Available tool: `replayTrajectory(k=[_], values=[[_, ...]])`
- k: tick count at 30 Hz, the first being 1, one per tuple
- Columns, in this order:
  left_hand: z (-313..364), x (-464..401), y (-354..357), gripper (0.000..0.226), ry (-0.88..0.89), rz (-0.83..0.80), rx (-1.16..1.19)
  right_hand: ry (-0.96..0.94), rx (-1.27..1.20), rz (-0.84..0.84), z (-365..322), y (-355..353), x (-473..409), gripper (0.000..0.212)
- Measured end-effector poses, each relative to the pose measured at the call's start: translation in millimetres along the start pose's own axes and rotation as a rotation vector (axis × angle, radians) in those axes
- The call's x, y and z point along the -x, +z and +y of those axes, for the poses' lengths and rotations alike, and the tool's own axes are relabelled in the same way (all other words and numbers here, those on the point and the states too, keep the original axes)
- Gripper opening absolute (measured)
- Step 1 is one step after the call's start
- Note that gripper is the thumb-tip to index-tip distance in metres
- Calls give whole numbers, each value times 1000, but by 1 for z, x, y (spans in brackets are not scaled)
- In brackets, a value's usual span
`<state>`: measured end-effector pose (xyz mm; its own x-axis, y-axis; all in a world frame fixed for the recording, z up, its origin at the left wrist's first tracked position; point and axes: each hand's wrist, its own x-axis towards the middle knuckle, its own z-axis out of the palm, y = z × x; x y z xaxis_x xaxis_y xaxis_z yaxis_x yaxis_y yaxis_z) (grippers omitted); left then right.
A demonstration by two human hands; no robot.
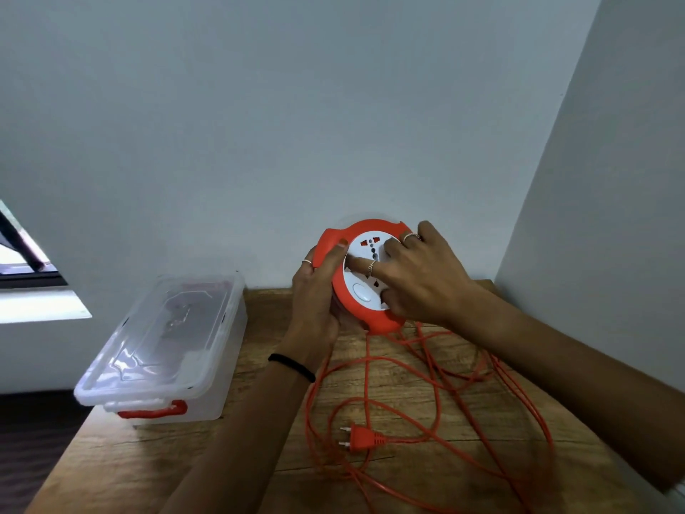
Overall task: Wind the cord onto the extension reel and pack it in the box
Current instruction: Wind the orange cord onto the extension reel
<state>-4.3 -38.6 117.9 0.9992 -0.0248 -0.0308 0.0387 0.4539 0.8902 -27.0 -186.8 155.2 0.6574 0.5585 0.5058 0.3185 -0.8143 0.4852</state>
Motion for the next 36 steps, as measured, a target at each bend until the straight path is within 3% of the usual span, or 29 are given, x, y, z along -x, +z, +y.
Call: replayTrajectory(k=[2,8,10,12,14,18,21,26,30,36], values=[[1,0,1,39,12,9,18,159,-126,-34,-6,-8,-5,62],[2,6,10,32,84,-16,36,976,-734,-208,-27,-13,-22,68],[3,8,9,34,92,-38,5,1077,-945,-253,-21,-8,-26,66],[6,6,5,35,64,-39,24,1032,-1021,-319,-14,-7,-27,65],[10,4,1,32,3,-30,97,923,-935,-350,-9,-12,-21,60],[13,1,-4,33,-65,-24,144,529,-344,-129,-3,-25,-1,44],[12,0,-5,34,-77,-31,173,331,-308,-117,-9,-26,1,53],[11,-1,-17,35,-92,-76,160,286,-386,-200,-26,-17,-4,53],[14,-4,-29,39,-126,-97,167,10,-220,-235,-19,-13,2,82],[17,-4,-41,39,-188,-114,152,-161,-84,-172,-21,-12,-5,69]])
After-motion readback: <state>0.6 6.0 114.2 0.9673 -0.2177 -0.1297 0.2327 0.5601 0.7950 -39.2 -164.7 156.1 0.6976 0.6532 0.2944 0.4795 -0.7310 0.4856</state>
